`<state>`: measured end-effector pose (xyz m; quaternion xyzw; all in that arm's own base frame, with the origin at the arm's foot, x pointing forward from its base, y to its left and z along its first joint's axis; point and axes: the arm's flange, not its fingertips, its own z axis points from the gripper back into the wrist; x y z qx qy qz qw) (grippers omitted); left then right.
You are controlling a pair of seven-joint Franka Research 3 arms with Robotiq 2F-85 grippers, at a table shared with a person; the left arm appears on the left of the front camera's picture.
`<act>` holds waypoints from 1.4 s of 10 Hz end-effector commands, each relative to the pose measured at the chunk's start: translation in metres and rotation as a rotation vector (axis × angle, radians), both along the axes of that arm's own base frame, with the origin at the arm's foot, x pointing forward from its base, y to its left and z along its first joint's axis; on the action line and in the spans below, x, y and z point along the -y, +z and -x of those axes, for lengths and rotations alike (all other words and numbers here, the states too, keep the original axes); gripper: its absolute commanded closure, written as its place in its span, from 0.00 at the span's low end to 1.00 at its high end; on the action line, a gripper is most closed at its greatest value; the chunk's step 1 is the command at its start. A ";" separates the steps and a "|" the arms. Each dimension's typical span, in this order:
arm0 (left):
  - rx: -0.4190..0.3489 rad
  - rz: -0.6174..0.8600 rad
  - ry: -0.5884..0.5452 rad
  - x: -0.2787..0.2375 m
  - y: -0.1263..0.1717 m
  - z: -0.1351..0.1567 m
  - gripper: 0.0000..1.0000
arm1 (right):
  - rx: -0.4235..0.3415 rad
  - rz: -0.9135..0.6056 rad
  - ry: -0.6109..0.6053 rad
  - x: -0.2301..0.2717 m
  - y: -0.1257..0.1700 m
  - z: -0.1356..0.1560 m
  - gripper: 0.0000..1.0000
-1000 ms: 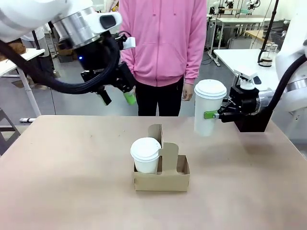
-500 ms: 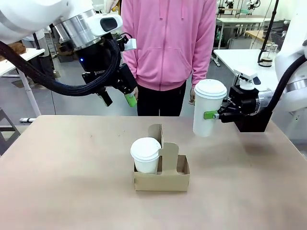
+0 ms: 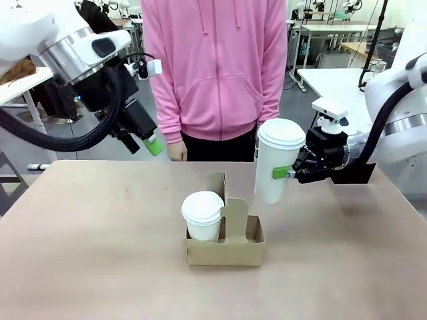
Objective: Pour a drink into a cup and package it in a carrier.
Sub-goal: Insert the held 600 ml Paper Cup into the Cup Carrier.
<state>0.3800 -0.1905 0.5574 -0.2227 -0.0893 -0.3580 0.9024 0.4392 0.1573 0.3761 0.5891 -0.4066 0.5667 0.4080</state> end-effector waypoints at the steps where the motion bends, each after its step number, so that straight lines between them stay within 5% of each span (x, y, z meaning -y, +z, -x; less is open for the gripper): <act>1: 0.070 0.077 -0.070 -0.018 -0.022 0.004 0.00 | 0.024 -0.020 0.006 -0.009 0.003 0.018 0.20; 3: 0.144 0.128 -0.113 -0.039 -0.037 0.002 0.00 | 0.017 -0.012 0.010 -0.025 -0.006 0.025 0.20; 7: 0.145 0.187 -0.223 -0.065 -0.054 -0.004 0.00 | -0.008 -0.004 0.044 -0.051 -0.023 0.037 0.20; 14: 0.150 0.137 -0.175 -0.061 -0.048 -0.004 0.00 | -0.028 0.007 0.057 -0.066 -0.063 0.038 0.20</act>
